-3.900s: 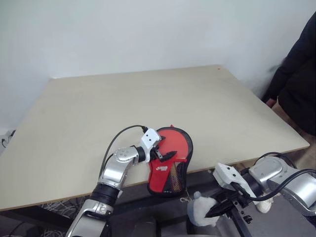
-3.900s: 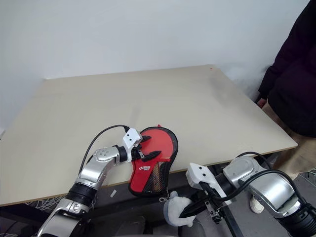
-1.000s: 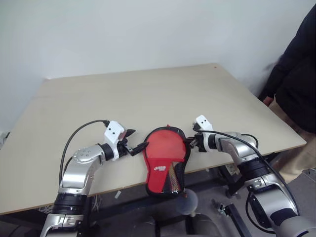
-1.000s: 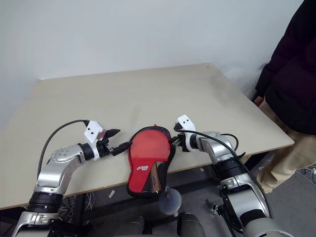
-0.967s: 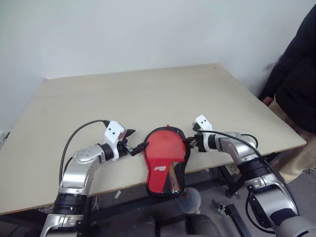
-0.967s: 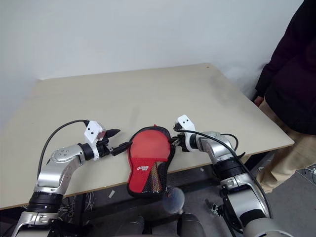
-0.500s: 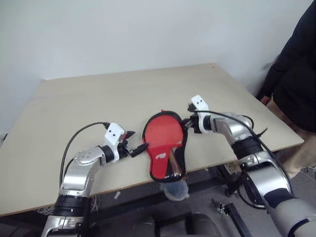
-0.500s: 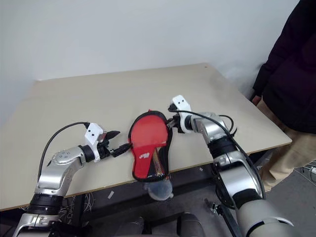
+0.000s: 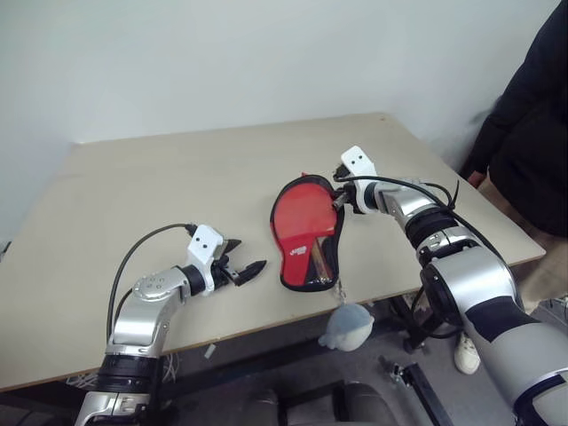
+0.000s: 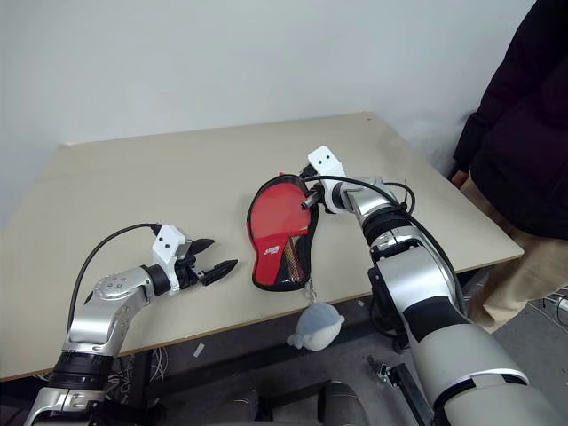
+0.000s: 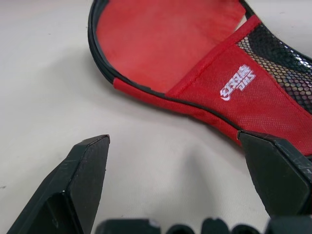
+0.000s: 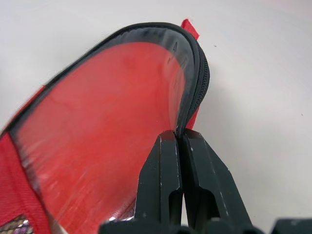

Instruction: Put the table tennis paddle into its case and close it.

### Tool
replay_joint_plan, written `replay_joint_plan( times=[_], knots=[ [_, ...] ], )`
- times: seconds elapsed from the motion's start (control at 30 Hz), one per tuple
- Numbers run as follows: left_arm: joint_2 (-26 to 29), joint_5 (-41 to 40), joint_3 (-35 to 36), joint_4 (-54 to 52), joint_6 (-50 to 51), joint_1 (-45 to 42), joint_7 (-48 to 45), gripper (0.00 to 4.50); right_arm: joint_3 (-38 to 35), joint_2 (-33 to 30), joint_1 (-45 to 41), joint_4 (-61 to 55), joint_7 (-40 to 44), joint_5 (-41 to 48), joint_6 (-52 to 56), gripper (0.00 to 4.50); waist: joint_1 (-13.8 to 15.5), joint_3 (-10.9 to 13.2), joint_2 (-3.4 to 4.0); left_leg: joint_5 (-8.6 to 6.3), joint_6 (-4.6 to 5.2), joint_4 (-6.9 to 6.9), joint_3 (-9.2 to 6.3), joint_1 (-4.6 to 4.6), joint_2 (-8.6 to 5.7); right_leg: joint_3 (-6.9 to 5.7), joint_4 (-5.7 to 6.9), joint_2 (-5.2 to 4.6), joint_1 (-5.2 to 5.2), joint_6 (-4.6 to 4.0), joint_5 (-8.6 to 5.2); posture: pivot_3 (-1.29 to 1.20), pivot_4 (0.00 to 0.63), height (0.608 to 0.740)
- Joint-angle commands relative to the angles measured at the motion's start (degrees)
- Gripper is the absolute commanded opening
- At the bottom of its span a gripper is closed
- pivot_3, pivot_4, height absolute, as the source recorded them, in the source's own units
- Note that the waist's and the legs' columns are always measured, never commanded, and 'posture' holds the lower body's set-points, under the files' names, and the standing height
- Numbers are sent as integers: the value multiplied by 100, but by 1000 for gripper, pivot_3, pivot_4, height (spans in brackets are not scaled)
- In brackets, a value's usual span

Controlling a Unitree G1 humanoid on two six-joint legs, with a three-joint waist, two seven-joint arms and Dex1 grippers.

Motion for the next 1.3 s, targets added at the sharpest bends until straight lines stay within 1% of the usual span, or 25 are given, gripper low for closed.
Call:
replay_joint_plan(
  times=[0.03, 0.23, 0.27, 0.3, 0.37, 0.4, 0.43, 0.47, 0.53, 0.67, 0.77, 0.83, 0.93, 1.03, 1.1, 1.2, 1.3],
  knots=[
    [64, -36, 110, -216, -84, -39, 20, 4500, -122, 45, -176, 145, -315, -240, -430, 10, 0, 0, 0, 0, 0, 0, -1, 0, 0, 1, 0, 0, 0, 0, 0, 0, 0, 740],
    [73, -46, 139, -309, -53, 10, 75, 4500, -71, 259, 127, 340, -642, -606, -619, 10, -1, 0, 0, 0, 0, -1, -3, 2, 1, 5, 0, 2, 0, 2, 1, 0, 0, 740],
    [74, -46, 148, -325, -51, 26, 88, 4500, -103, 277, 136, 343, -667, -621, -630, 455, -1, 0, 0, 0, 0, -1, -3, 2, 1, 6, 0, 2, -1, 2, 0, 0, 0, 740],
    [77, -48, 157, -343, -47, 44, 99, 4500, -150, 290, 141, 346, -681, -619, -624, 533, -2, 0, 0, 0, 0, -1, -3, 2, 1, 7, 1, 2, -1, 1, 1, 0, 0, 740],
    [84, -50, 167, -368, -40, 71, 119, 4500, -236, 305, 137, 346, -699, -621, -641, 1140, -24, 0, 0, 0, 1, -1, -5, 3, 2, 10, 2, 4, -2, 1, 1, 0, 0, 740],
    [85, -52, 171, -371, -34, 75, 133, 4500, -278, 306, 132, 346, -706, -620, -633, 1348, -32, 0, 0, 0, 1, -1, -6, 3, 2, 12, 2, 4, -2, 2, 1, 0, 0, 740],
    [84, -53, 173, -375, -30, 79, 145, 4500, -302, 302, 127, 344, -703, -632, -632, 1650, -35, 0, 0, 0, 1, -1, -7, 4, 2, 12, 2, 5, -2, 4, 3, 0, 0, 740],
    [83, -52, 169, -368, -28, 71, 152, 4500, -335, 294, 118, 340, -687, -634, -632, 1818, -35, 0, 0, 0, 1, -1, -8, 5, 2, 12, 2, 5, -1, 4, 3, 0, 0, 740],
    [78, -54, 163, -346, -26, 44, 165, 4500, -399, 272, 96, 333, -674, -635, -628, 2386, -35, 0, 0, 0, 1, -1, -8, 5, 2, 12, 3, 5, -1, 4, 3, 0, 0, 740],
    [60, -51, 151, -305, -39, 0, 177, 4500, -493, 200, 50, 304, -559, -625, -628, 3293, -34, 0, 0, 1, 1, -1, -8, 6, 2, 12, 3, 5, 0, 4, 3, 0, 0, 740],
    [51, -54, 147, -286, -49, -19, 180, 4500, -560, 126, 6, 257, -444, -608, -648, 4151, -27, 0, 0, 1, 1, -1, -8, 5, 2, 12, 2, 5, 0, 4, 3, 0, 0, 740],
    [48, -54, 146, -290, -54, -17, 184, 4500, -638, 71, -39, 197, -395, -559, -672, 4463, -27, 0, 0, 1, 1, -1, -8, 5, 1, 12, 2, 4, 0, 4, 3, 0, 0, 740],
    [43, -61, 150, -316, -44, -26, 197, 4500, -694, -15, -82, 38, -289, -531, -758, 4463, -27, 0, 0, 1, 1, -1, -8, 6, 1, 12, 2, 4, 0, 4, 3, 0, 0, 740],
    [47, -120, 212, -415, -5, 4, 229, 4500, -786, -79, -32, -262, 57, -402, -703, 4463, -28, 0, 0, 1, 1, -1, -8, 6, 1, 13, 2, 5, 0, 4, 3, 0, 0, 740],
    [58, -181, 264, -566, 46, 86, 263, 4500, -838, -132, 206, -805, 412, -249, -539, 4463, -38, 0, 0, 1, 2, -1, -9, 6, 2, 13, 3, 6, 0, 4, 3, 0, 0, 740],
    [96, -273, 358, -824, 133, 259, 291, 4500, -864, -201, 887, -2268, 933, 80, 1, 4463, -29, -1, -1, 0, 2, -1, -14, 7, 3, 13, 2, 7, 1, 8, 4, 0, 0, 740],
    [137, -416, 566, -1110, 290, 411, 337, 4500, -764, -344, 2020, -4372, 1282, 441, 733, 4463, 9, -2, -2, -1, 2, -3, -17, 7, 3, 12, 2, 5, 4, 15, 1, 0, 0, 740]
  ],
)
